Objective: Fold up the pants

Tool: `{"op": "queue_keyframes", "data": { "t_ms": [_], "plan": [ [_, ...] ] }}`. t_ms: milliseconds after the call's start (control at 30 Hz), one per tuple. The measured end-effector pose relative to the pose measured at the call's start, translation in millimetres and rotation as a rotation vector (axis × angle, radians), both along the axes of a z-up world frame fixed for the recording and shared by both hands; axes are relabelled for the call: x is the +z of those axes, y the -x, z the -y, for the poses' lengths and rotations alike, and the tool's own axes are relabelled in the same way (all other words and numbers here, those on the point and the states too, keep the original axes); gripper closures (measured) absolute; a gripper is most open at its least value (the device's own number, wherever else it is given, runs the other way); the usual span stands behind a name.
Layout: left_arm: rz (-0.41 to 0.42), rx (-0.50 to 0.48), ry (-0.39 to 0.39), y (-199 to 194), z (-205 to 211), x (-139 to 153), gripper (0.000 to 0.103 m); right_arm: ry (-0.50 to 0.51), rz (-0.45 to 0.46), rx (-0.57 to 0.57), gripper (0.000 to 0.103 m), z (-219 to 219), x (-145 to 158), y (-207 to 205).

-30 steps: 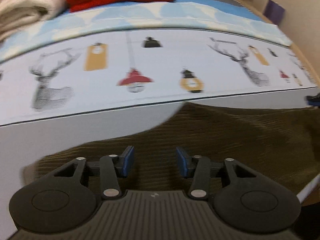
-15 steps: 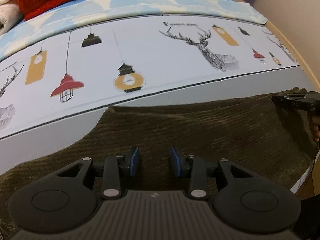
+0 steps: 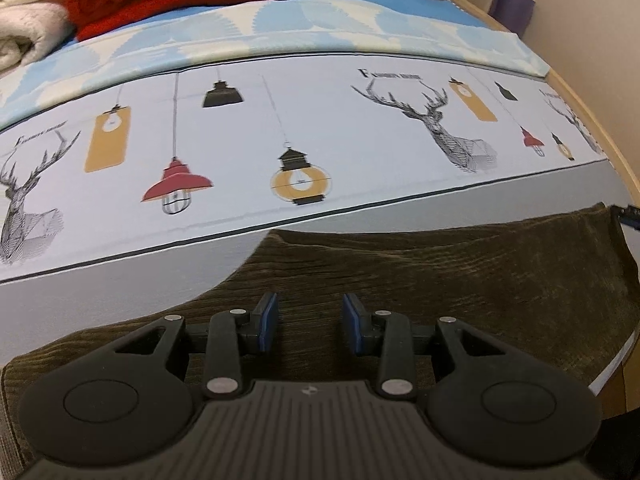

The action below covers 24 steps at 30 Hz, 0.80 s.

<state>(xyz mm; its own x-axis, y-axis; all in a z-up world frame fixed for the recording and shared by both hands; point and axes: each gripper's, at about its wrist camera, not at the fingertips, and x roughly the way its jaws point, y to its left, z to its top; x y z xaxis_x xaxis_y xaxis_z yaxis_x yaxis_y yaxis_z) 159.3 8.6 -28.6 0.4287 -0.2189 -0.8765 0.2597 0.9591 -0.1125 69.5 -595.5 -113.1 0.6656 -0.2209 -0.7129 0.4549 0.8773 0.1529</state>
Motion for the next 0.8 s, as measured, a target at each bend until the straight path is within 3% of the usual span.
{"op": "queue_keyframes", "data": {
  "t_ms": [200, 233, 267, 300, 367, 533, 633, 800],
  "plan": [
    [-0.014, 0.003, -0.020, 1.1, -3.1, -3.7, 0.064, 0.028, -0.017, 0.106, 0.052, -2.8, -3.8, -6.9],
    [-0.014, -0.002, -0.024, 1.5, -2.4, -3.7, 0.064, 0.033, -0.014, 0.111, 0.060, -2.3, -5.3, -8.8],
    [-0.013, -0.005, -0.024, 1.9, -1.9, -4.0, 0.064, 0.028, -0.007, 0.127, 0.083, -2.8, -3.3, -7.3],
    [-0.014, -0.008, -0.024, 2.1, -1.7, -4.3, 0.064, 0.023, -0.006, 0.156, 0.090, -3.6, -2.1, -8.3],
    [-0.014, -0.009, -0.029, 2.1, -1.7, -5.0, 0.064, 0.133, -0.015, 0.159, 0.093, -12.9, 3.6, -12.1],
    [-0.022, -0.002, -0.034, 2.1, -7.5, -7.0, 0.064, 0.054, -0.031, 0.031, 0.091, -2.3, -5.0, -16.2],
    [-0.038, -0.005, -0.036, 3.6, -12.9, -11.5, 0.063, 0.022, -0.021, -0.011, 0.077, 0.3, 4.0, -13.1],
    [-0.102, 0.010, -0.078, 1.2, -28.9, -31.3, 0.063, -0.069, 0.035, -0.131, 0.066, 9.4, 26.5, 12.4]
  ]
}}
